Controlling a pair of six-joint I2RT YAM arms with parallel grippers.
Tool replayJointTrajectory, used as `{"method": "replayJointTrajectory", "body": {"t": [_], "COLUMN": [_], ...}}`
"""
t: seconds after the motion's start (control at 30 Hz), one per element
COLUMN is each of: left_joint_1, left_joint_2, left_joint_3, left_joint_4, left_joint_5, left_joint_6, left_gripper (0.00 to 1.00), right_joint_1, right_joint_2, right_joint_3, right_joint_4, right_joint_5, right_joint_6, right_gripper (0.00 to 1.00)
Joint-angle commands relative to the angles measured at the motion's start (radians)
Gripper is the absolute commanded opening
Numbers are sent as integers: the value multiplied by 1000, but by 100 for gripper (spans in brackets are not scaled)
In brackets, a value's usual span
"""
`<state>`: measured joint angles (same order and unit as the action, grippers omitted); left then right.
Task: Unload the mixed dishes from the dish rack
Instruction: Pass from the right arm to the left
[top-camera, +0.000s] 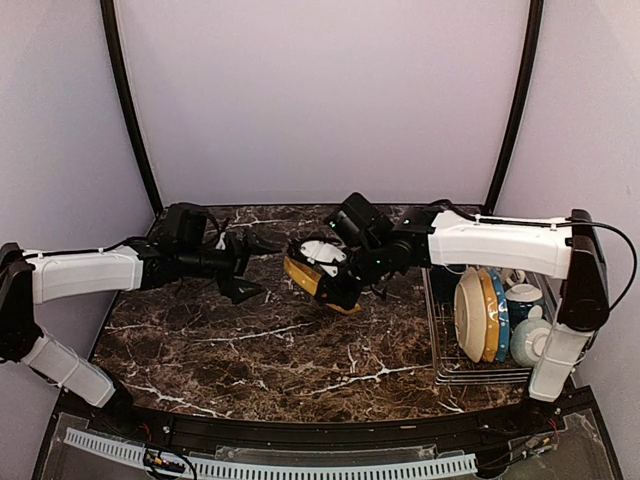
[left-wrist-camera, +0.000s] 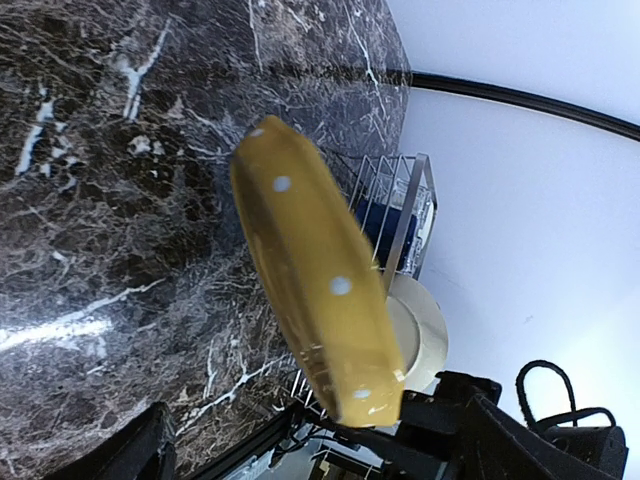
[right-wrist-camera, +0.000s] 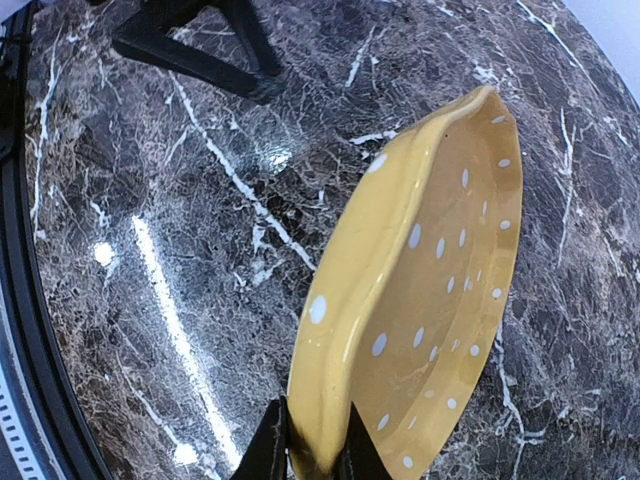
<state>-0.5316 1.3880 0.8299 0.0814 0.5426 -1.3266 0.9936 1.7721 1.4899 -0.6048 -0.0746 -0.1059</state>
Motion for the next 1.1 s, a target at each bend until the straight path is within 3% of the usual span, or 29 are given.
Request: {"method": "replayJointTrajectory", "body": {"t": [0.0, 0.1, 0.23, 0.5, 0.87, 1.07], "left_joint_1": [-49, -81, -124, -139, -151, -156], "left_joint_2": [36, 53, 121, 172, 283, 323], "left_joint_3": [46, 52, 109, 157, 200, 199], "left_joint_4": [53, 65, 28, -3, 49, 152], "left_joint_5": [-32, -82, -83, -98, -60, -33], "left_joint_6": [-46, -43, -8, 56, 75, 58], "left_gripper": [99, 97, 87, 53, 44, 34], "right_joint_1": [36, 56, 82, 107, 111, 113], "right_joint_2": [-16, -12, -4, -3, -5, 4], "right_joint_3": [18, 10, -3, -37, -75, -80], "right_joint_4": [166, 175, 186, 213, 245, 246], "right_joint_5": [112, 130, 202, 310, 348, 351], "right_joint_6": [-69, -73, -92, -117, -129, -130], "right_gripper": [0, 0, 0, 0, 0, 0]}}
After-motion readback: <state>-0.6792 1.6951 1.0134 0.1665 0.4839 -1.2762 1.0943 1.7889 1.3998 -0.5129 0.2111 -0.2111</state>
